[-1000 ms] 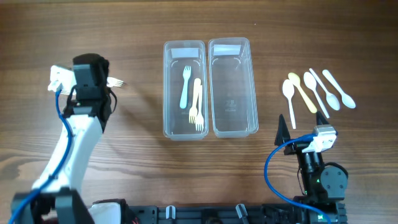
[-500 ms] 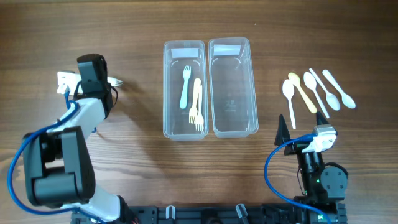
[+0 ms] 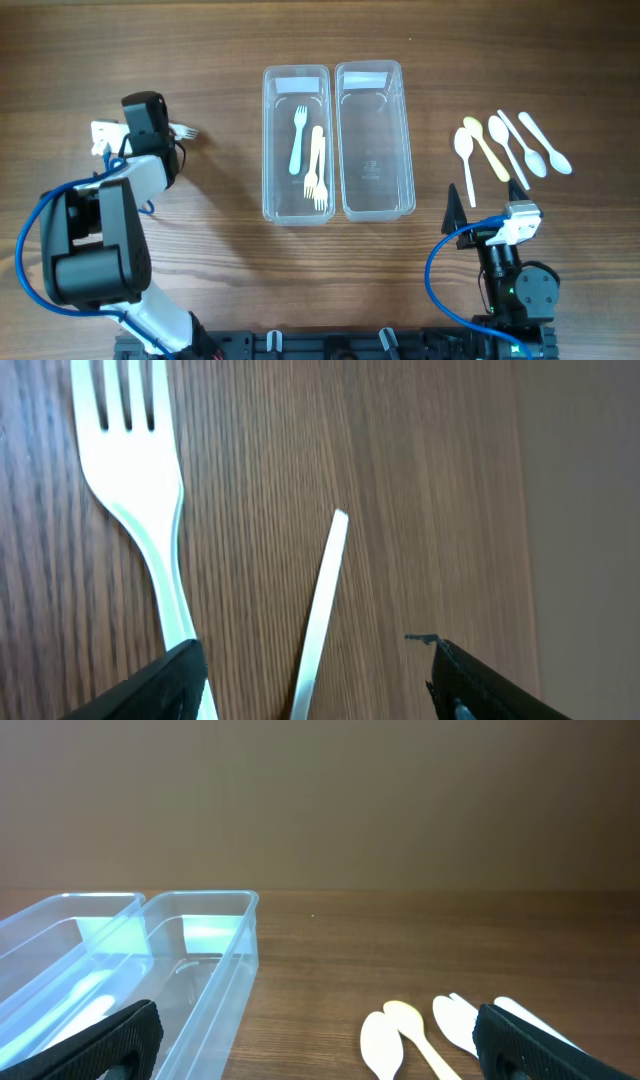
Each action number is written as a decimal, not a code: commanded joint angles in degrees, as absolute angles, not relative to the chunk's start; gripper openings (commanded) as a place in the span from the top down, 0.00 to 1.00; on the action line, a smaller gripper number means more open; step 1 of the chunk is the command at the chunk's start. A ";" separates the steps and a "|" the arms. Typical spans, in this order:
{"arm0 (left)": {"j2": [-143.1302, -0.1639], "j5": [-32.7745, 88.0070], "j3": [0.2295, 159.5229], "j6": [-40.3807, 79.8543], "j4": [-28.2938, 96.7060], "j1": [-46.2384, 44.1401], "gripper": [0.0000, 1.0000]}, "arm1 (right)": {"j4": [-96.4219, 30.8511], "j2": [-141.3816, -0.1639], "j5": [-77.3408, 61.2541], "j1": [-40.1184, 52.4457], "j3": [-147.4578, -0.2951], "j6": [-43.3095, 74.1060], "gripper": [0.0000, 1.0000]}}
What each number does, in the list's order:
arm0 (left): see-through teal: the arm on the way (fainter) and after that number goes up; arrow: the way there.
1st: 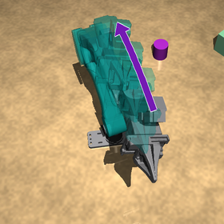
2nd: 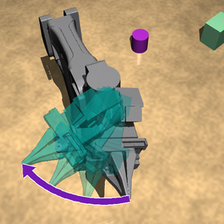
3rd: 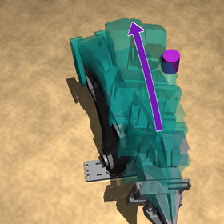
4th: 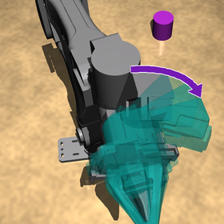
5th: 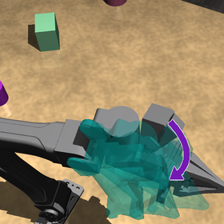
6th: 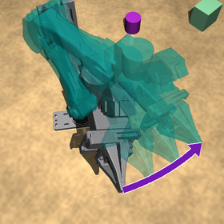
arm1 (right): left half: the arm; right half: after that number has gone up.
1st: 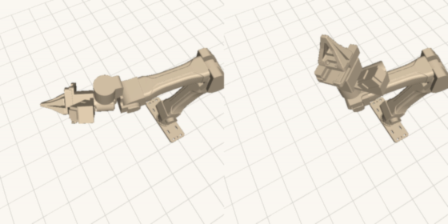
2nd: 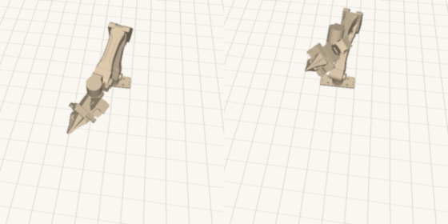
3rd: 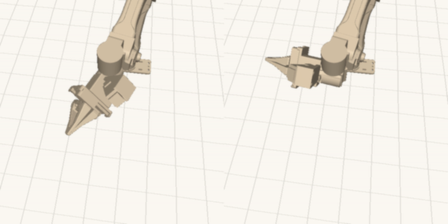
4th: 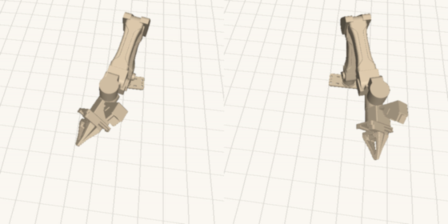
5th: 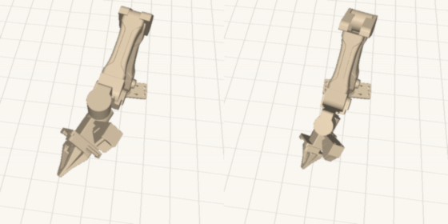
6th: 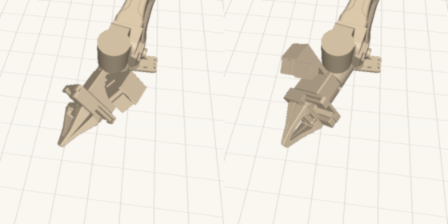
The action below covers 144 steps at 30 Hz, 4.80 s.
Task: Pack container
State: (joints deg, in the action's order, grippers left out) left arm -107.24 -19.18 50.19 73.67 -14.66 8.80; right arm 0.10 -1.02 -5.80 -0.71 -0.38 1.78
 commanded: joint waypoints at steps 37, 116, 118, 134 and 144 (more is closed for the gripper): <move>-113.34 -7.44 50.17 73.76 -17.06 9.76 0.42 | 0.45 -0.97 -6.04 -0.82 -0.30 1.52 0.00; -90.65 -13.13 50.17 12.25 13.21 13.78 0.34 | 0.45 -0.97 -6.04 -0.82 -0.30 1.50 0.00; -91.39 -13.61 50.17 12.19 12.71 13.85 0.34 | 0.45 -0.97 -6.04 -0.82 -0.30 1.50 0.00; -93.95 -7.99 50.15 12.19 10.68 18.94 0.37 | 0.45 -0.97 -6.04 -0.82 -0.30 1.52 0.00; -100.22 -7.97 50.15 11.75 8.19 19.05 0.34 | 0.43 -0.97 -6.04 -0.82 -0.30 1.52 0.00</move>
